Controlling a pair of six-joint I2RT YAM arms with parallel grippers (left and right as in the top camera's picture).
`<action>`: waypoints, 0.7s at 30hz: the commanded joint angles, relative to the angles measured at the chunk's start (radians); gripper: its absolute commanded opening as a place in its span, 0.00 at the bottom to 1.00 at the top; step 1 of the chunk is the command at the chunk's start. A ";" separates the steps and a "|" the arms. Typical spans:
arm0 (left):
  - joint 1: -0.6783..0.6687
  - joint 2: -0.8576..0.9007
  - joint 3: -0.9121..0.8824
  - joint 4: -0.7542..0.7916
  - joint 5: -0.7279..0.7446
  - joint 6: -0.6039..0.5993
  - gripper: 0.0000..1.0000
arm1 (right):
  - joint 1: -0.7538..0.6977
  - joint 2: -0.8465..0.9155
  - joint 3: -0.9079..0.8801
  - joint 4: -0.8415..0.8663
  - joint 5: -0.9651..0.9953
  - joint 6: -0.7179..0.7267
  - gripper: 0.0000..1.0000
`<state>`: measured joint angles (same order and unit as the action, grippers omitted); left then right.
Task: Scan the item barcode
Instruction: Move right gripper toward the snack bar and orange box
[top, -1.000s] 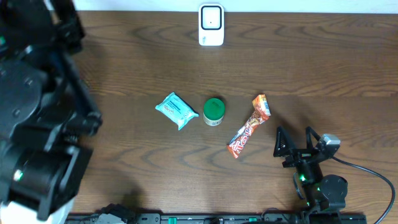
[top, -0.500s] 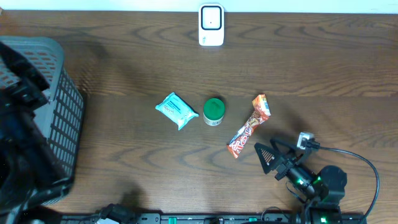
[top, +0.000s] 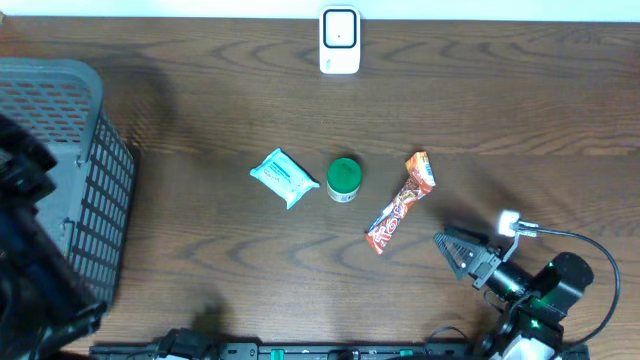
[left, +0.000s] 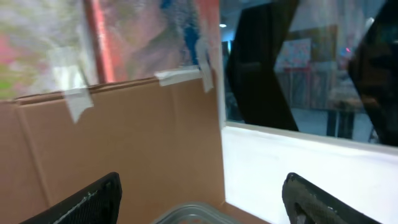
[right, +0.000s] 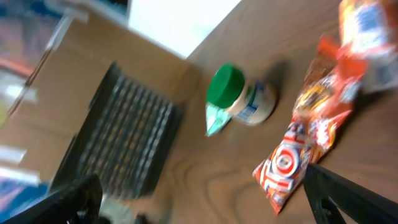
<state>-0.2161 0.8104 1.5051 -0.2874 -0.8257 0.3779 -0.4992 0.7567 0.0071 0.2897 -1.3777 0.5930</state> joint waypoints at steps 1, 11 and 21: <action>0.036 -0.023 -0.023 0.005 0.031 -0.044 0.83 | -0.008 0.085 -0.001 0.005 -0.121 -0.124 0.99; 0.041 -0.031 -0.029 -0.003 0.033 -0.085 0.83 | 0.009 0.277 -0.002 -0.005 0.176 -0.195 0.99; 0.041 -0.032 -0.029 -0.008 0.033 -0.089 0.83 | 0.087 0.383 -0.002 0.072 0.430 -0.242 0.99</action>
<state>-0.1795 0.7826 1.4796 -0.2928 -0.7944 0.3099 -0.4377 1.1275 0.0063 0.3450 -1.0424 0.3824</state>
